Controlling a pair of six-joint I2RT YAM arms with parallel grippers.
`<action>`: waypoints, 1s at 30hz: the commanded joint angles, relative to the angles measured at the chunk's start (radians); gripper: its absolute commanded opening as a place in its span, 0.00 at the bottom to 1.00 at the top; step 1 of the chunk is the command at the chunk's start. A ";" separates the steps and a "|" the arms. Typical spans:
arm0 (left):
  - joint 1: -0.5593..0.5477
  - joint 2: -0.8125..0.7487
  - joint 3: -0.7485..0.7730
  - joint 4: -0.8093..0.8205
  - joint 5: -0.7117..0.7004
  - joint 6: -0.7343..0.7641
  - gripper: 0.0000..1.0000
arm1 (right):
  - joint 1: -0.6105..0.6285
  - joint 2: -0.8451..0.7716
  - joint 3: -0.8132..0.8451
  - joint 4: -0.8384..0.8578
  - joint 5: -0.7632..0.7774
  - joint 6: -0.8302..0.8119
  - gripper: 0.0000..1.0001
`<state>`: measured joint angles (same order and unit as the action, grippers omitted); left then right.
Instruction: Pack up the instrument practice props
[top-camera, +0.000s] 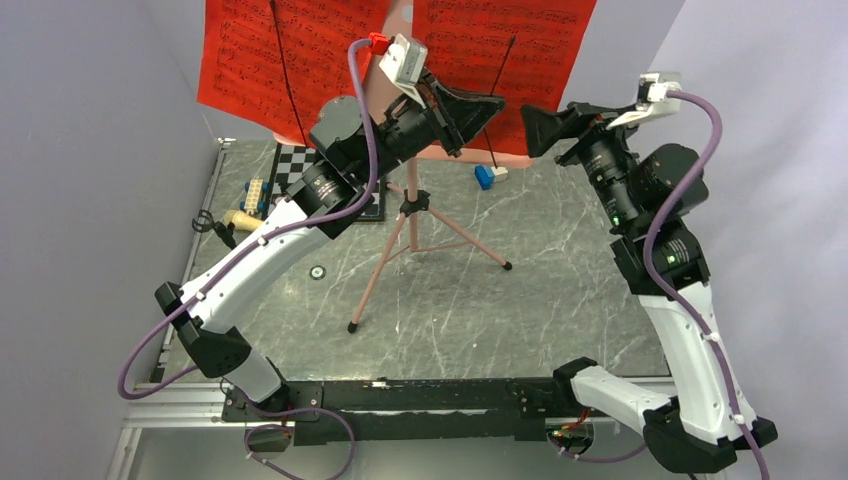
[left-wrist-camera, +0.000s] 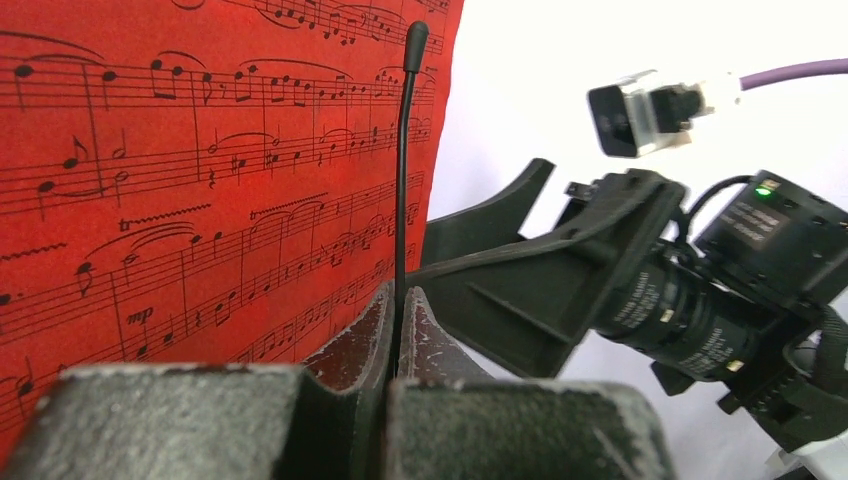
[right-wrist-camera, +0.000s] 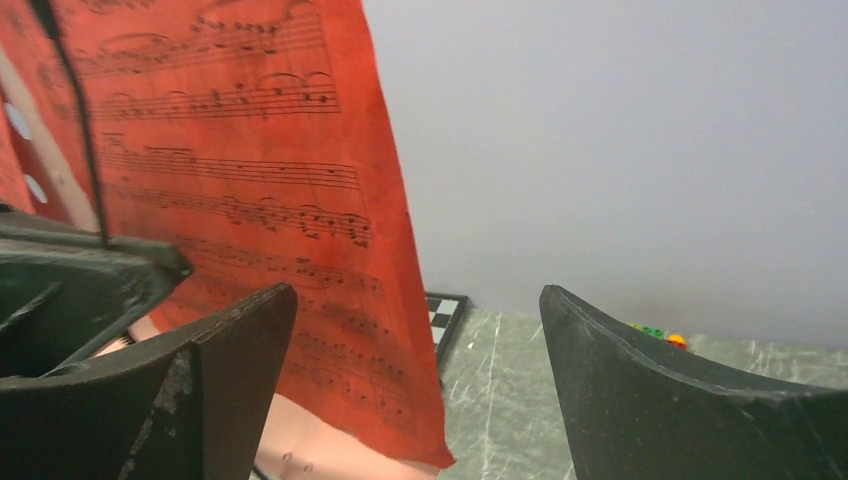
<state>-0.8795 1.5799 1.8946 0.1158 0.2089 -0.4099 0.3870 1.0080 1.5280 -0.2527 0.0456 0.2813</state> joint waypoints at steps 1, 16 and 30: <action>-0.016 -0.057 -0.008 0.038 0.052 -0.018 0.00 | -0.016 0.041 0.044 0.011 -0.037 0.007 0.95; -0.016 -0.060 -0.026 0.045 0.046 -0.012 0.00 | -0.054 -0.031 -0.038 0.006 0.107 0.017 0.88; -0.017 -0.073 -0.055 0.052 0.044 -0.015 0.00 | -0.059 -0.062 -0.049 0.095 -0.017 0.021 0.92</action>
<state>-0.8803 1.5574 1.8500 0.1543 0.2089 -0.4126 0.3344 0.9478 1.4551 -0.2276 0.0738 0.2974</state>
